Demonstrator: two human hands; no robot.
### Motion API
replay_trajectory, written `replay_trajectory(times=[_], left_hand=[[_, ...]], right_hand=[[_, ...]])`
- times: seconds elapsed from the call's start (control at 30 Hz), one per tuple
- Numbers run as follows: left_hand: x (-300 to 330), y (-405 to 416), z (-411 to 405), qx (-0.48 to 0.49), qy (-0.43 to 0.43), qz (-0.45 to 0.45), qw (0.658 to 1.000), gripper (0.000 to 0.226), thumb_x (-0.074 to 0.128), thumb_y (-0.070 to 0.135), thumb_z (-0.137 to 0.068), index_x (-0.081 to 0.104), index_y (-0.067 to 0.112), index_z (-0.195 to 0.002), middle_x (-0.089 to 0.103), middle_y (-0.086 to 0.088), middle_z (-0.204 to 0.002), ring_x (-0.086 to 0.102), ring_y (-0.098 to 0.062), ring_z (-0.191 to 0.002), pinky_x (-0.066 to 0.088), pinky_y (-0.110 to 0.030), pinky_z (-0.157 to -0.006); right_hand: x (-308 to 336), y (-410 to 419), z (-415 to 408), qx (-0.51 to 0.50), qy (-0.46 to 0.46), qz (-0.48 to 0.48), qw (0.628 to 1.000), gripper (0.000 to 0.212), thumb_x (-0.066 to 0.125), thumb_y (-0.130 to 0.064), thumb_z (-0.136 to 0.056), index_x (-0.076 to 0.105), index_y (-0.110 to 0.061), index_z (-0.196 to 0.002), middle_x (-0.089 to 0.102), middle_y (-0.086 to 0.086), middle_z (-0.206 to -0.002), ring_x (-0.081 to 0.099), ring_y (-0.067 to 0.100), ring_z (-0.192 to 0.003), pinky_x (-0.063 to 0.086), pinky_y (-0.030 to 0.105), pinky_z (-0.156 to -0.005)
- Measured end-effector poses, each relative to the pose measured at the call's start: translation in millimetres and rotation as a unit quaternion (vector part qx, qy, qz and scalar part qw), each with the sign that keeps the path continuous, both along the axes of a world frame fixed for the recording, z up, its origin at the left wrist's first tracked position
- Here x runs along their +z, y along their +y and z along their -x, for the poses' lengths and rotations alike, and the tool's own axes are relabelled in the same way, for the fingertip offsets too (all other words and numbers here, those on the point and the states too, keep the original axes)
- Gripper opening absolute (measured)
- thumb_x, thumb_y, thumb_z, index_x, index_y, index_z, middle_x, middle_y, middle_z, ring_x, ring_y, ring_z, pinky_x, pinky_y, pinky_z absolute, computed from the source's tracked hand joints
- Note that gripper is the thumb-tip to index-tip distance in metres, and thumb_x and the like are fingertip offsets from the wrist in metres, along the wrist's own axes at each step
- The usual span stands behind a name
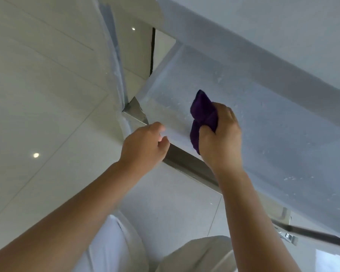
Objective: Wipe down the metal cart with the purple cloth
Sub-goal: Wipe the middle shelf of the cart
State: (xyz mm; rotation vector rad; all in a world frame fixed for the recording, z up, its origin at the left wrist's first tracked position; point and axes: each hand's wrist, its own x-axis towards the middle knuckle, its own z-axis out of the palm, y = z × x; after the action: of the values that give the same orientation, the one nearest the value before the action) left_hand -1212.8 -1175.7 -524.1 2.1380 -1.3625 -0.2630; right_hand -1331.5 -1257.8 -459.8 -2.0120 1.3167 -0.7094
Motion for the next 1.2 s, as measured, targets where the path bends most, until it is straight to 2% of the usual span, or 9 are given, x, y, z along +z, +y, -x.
replay_trajectory(times=[0.1,0.23,0.33,0.5,0.57,0.63,0.7,0.87,1.2], left_hand=[[-9,7,-19,0.04,-0.015,0.028,0.999,0.026,0.06,0.019,-0.085,0.063,0.006,-0.107,0.064,-0.01,-0.098,0.058,-0.023,-0.085,0.037,-0.025,-0.065],[-27,12,-37,0.025,-0.042,0.034,0.998,0.023,0.058,0.014,-0.07,0.058,0.002,-0.09,0.057,-0.013,-0.082,0.054,-0.032,-0.072,0.043,-0.033,-0.052],[-43,15,-50,0.039,-0.023,0.093,0.995,0.028,0.057,0.02,-0.072,0.06,0.007,-0.096,0.059,-0.006,-0.088,0.057,-0.029,-0.082,0.047,-0.033,-0.062],[-55,18,-57,0.083,0.034,0.186,0.978,0.015,0.047,0.03,-0.078,0.046,0.016,-0.074,0.048,0.006,-0.072,0.046,-0.015,-0.07,0.033,-0.02,-0.055],[-55,18,-57,0.049,0.017,0.198,0.979,0.014,0.049,0.028,-0.077,0.039,0.02,-0.072,0.041,0.009,-0.066,0.038,-0.012,-0.063,0.03,-0.019,-0.051],[-55,17,-60,0.02,-0.016,0.196,0.98,0.016,0.056,0.019,-0.074,0.04,0.02,-0.074,0.037,0.011,-0.068,0.036,-0.013,-0.061,0.028,-0.02,-0.05],[-56,18,-65,0.009,-0.02,0.18,0.983,0.023,0.06,0.013,-0.068,0.04,0.019,-0.078,0.035,0.011,-0.07,0.036,-0.014,-0.058,0.025,-0.019,-0.047],[-54,18,-71,-0.014,-0.001,0.154,0.988,0.014,0.044,0.025,-0.072,0.034,0.023,-0.082,0.03,0.013,-0.07,0.031,-0.01,-0.056,0.018,-0.005,-0.052],[-36,-7,-70,-0.012,0.09,0.024,0.996,0.025,0.045,0.008,-0.085,0.027,0.024,-0.091,0.041,0.007,-0.057,0.041,-0.01,-0.051,0.027,-0.023,-0.047]], right_hand=[[-27,8,-44,0.106,0.137,0.13,0.976,0.049,0.044,-0.009,-0.074,0.055,-0.004,-0.122,0.057,0.015,-0.121,0.049,0.037,-0.112,0.039,0.055,-0.096],[-51,-4,-69,0.335,0.295,-0.004,0.895,0.076,0.047,-0.038,-0.086,0.006,-0.029,-0.15,0.006,-0.006,-0.157,0.003,0.017,-0.144,0.004,0.056,-0.114],[-55,-25,-65,0.375,0.232,-0.086,0.893,0.072,0.037,-0.036,-0.082,0.008,-0.036,-0.149,0.018,-0.018,-0.152,0.013,0.003,-0.135,0.001,0.043,-0.115],[-49,-29,-60,0.323,0.016,-0.28,0.904,0.077,0.04,-0.02,-0.065,0.029,-0.035,-0.14,0.035,-0.028,-0.133,0.033,-0.002,-0.129,0.025,0.021,-0.11],[-46,-23,-57,0.346,0.042,-0.224,0.91,0.059,0.052,-0.029,-0.08,0.035,-0.042,-0.134,0.027,-0.025,-0.145,0.027,-0.007,-0.133,0.022,0.015,-0.11],[-50,-19,-60,0.415,0.181,-0.029,0.891,0.05,0.049,-0.045,-0.091,0.037,-0.038,-0.139,0.024,-0.015,-0.15,0.016,0.0,-0.138,0.008,0.006,-0.108],[-56,-17,-70,0.448,0.274,0.093,0.846,0.07,0.037,-0.066,-0.085,0.028,-0.033,-0.146,0.019,-0.002,-0.155,0.008,0.01,-0.142,0.002,0.011,-0.11],[-57,-21,-77,0.425,0.312,0.1,0.844,0.087,0.033,-0.074,-0.073,0.009,-0.037,-0.148,0.002,-0.007,-0.158,-0.006,0.008,-0.144,-0.007,0.016,-0.108],[-60,-35,-76,0.433,0.311,0.067,0.844,0.079,0.013,-0.067,-0.082,0.008,-0.029,-0.151,-0.003,-0.001,-0.159,-0.011,0.007,-0.144,-0.004,0.023,-0.115]])
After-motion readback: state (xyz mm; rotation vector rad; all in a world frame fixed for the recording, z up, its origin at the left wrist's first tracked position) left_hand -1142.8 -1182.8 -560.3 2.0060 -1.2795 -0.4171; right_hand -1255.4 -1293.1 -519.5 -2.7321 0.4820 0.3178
